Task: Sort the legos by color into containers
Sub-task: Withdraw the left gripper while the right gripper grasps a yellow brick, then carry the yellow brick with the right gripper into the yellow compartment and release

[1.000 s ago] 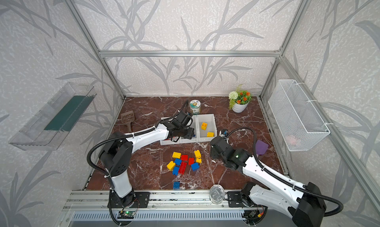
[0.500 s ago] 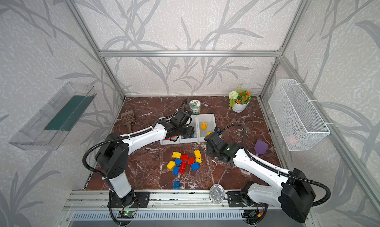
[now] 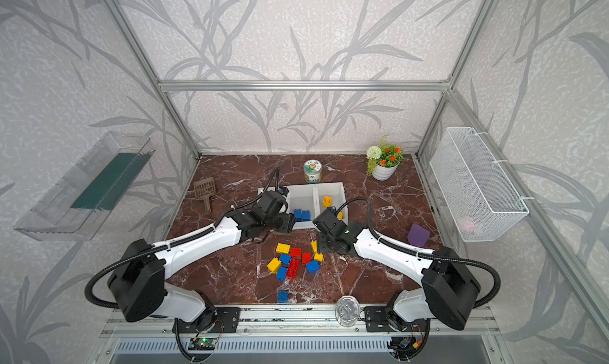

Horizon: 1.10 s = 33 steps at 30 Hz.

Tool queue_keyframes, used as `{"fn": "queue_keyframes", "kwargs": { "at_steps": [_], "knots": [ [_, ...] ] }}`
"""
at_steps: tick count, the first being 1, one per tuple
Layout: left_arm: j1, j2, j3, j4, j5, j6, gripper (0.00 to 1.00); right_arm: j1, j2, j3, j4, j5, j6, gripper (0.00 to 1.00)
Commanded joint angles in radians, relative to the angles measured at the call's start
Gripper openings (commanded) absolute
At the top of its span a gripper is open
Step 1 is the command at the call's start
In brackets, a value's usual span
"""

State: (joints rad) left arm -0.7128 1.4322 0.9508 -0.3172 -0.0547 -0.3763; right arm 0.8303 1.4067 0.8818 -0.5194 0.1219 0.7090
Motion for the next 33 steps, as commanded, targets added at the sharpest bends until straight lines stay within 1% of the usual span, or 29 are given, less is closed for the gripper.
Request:
{"fn": "queue_keyframes", "kwargs": {
  "at_steps": [1,7,13,16,22,27,31,33],
  "knots": [
    [-0.001,-0.093,-0.057,0.015,-0.059,-0.034,0.66,0.01,0.043,0.042,0.016,-0.018,-0.026,0.64],
    [-0.001,-0.227,-0.186,0.031,-0.098,-0.081,0.67,0.032,0.147,0.077,0.04,-0.022,-0.036,0.63],
    [-0.001,-0.321,-0.254,0.012,-0.128,-0.101,0.67,0.06,0.253,0.128,0.025,-0.002,-0.042,0.61],
    [-0.001,-0.362,-0.28,0.003,-0.135,-0.108,0.68,0.074,0.292,0.153,-0.004,0.041,-0.035,0.53],
    [-0.001,-0.432,-0.328,-0.013,-0.151,-0.139,0.68,0.085,0.324,0.156,-0.005,0.062,-0.018,0.35],
    [-0.001,-0.471,-0.361,-0.005,-0.165,-0.154,0.68,0.094,0.321,0.153,-0.02,0.083,-0.014,0.29],
    [-0.001,-0.478,-0.371,-0.019,-0.161,-0.16,0.68,0.101,0.305,0.147,-0.036,0.101,-0.01,0.27],
    [-0.001,-0.48,-0.374,-0.027,-0.159,-0.165,0.68,0.101,0.268,0.146,-0.04,0.106,-0.016,0.27]
  ]
}}
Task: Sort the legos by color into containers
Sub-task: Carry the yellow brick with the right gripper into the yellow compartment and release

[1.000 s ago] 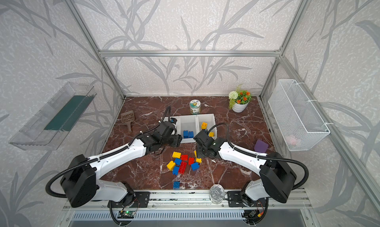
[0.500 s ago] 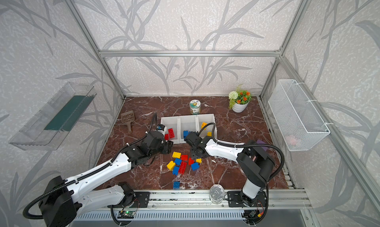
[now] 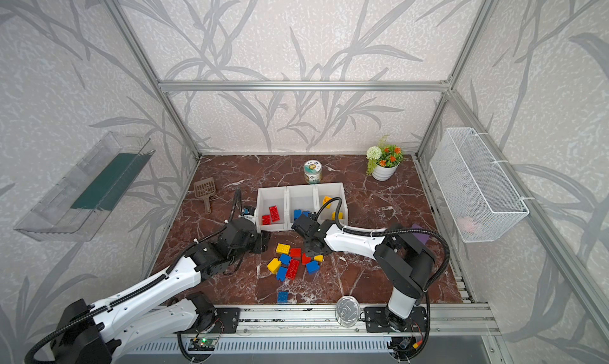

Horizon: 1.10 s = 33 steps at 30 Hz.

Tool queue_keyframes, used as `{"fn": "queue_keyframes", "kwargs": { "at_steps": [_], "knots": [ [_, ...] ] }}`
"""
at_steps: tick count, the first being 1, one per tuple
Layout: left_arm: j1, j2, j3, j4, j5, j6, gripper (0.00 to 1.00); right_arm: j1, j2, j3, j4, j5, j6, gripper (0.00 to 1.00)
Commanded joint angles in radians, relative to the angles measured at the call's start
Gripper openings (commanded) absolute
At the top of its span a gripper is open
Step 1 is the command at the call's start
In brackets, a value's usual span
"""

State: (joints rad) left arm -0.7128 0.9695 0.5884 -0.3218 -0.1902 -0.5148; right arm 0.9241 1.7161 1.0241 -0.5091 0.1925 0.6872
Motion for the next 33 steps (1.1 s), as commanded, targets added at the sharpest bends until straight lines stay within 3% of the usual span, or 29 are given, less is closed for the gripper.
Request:
{"fn": "queue_keyframes", "kwargs": {
  "at_steps": [1,7,14,22,33],
  "knots": [
    [-0.001,-0.021,-0.013,-0.024,-0.023,-0.03,0.68,0.007,-0.057,0.007,-0.061,0.048,0.004,0.27],
    [-0.001,-0.03,-0.019,-0.022,-0.03,-0.035,0.68,-0.052,-0.144,0.084,-0.146,0.113,-0.106,0.27],
    [-0.001,-0.03,-0.012,-0.034,-0.028,-0.034,0.68,-0.221,-0.206,0.139,-0.057,0.112,-0.267,0.26],
    [-0.002,-0.059,-0.021,-0.044,-0.025,-0.051,0.68,-0.368,-0.086,0.242,-0.018,-0.011,-0.311,0.27],
    [-0.002,-0.101,-0.032,-0.076,-0.035,-0.061,0.68,-0.39,0.043,0.34,-0.056,-0.08,-0.297,0.27]
  ]
}}
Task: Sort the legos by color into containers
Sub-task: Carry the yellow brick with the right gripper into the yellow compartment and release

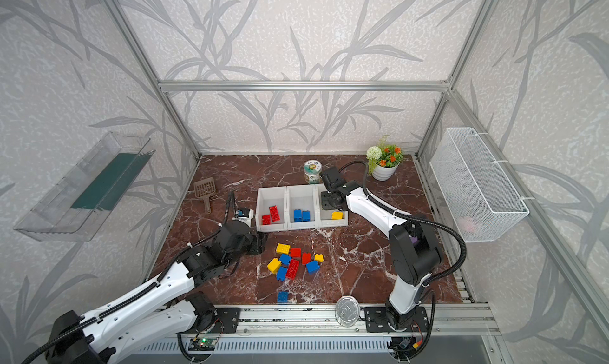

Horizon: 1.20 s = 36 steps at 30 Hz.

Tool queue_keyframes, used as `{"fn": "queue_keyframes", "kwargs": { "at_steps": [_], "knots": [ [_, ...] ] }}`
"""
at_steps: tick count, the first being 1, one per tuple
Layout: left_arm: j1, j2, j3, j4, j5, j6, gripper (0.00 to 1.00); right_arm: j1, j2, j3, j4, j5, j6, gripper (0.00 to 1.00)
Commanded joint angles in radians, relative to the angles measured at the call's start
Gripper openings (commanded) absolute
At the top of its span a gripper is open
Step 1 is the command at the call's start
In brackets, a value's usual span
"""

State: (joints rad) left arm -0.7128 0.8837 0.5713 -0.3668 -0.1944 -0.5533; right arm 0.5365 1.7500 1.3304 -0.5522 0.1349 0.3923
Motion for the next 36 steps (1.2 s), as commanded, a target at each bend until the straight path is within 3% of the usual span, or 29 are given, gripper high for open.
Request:
{"fn": "queue_keyframes", "kwargs": {
  "at_steps": [1,5,9,12,25,36],
  "knots": [
    [-0.003,-0.017,-0.017,-0.03,-0.034,-0.022,0.68,-0.004,0.011,0.035,-0.013,-0.027,-0.002,0.27],
    [-0.002,-0.019,-0.023,-0.025,-0.036,-0.026,0.68,-0.003,0.007,0.035,-0.012,-0.035,0.002,0.3],
    [-0.002,-0.02,-0.027,-0.024,-0.03,-0.028,0.68,-0.003,-0.004,0.024,-0.016,-0.023,0.009,0.53],
    [-0.002,-0.025,-0.03,-0.028,-0.032,-0.03,0.68,-0.003,-0.015,0.017,-0.024,-0.022,0.013,0.61],
    [-0.004,-0.021,-0.026,-0.047,-0.025,-0.021,0.68,-0.003,-0.121,-0.067,-0.004,-0.02,0.04,0.64],
    [-0.037,0.021,-0.015,-0.084,0.068,0.035,0.68,-0.004,-0.269,-0.191,-0.013,-0.034,0.08,0.64]
  ]
}}
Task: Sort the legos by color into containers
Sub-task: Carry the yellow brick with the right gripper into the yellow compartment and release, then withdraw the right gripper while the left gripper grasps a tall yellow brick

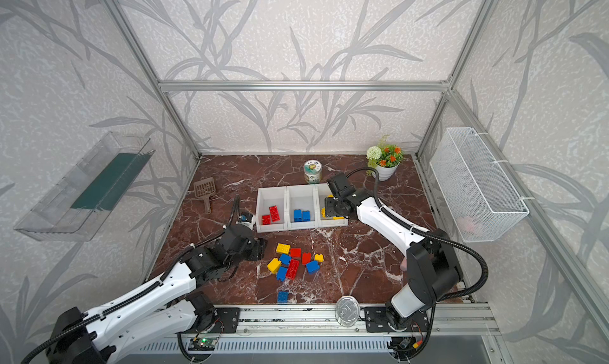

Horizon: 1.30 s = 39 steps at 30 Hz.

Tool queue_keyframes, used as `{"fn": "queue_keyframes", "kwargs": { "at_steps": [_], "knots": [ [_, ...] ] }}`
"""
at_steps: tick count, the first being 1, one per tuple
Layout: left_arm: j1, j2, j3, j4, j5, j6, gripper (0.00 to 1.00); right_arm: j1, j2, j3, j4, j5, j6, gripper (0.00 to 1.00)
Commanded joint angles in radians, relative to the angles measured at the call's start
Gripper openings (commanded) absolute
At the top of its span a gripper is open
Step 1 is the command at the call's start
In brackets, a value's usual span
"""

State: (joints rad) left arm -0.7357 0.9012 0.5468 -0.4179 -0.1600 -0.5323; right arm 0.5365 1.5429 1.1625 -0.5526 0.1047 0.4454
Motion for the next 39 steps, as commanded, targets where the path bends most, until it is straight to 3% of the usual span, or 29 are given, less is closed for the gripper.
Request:
{"fn": "queue_keyframes", "kwargs": {
  "at_steps": [1,17,30,39],
  "knots": [
    [-0.022,0.004,0.005,-0.033,0.052,0.015,0.68,-0.003,-0.085,-0.039,-0.015,-0.003,0.035,0.64],
    [-0.124,0.169,-0.003,-0.008,0.181,0.036,0.68,-0.003,-0.491,-0.351,-0.042,-0.014,0.233,0.64],
    [-0.164,0.319,0.036,0.029,0.184,0.036,0.63,-0.002,-0.564,-0.389,-0.095,0.016,0.263,0.64],
    [-0.166,0.369,0.048,0.049,0.183,0.032,0.44,-0.001,-0.581,-0.402,-0.11,0.028,0.268,0.64]
  ]
}}
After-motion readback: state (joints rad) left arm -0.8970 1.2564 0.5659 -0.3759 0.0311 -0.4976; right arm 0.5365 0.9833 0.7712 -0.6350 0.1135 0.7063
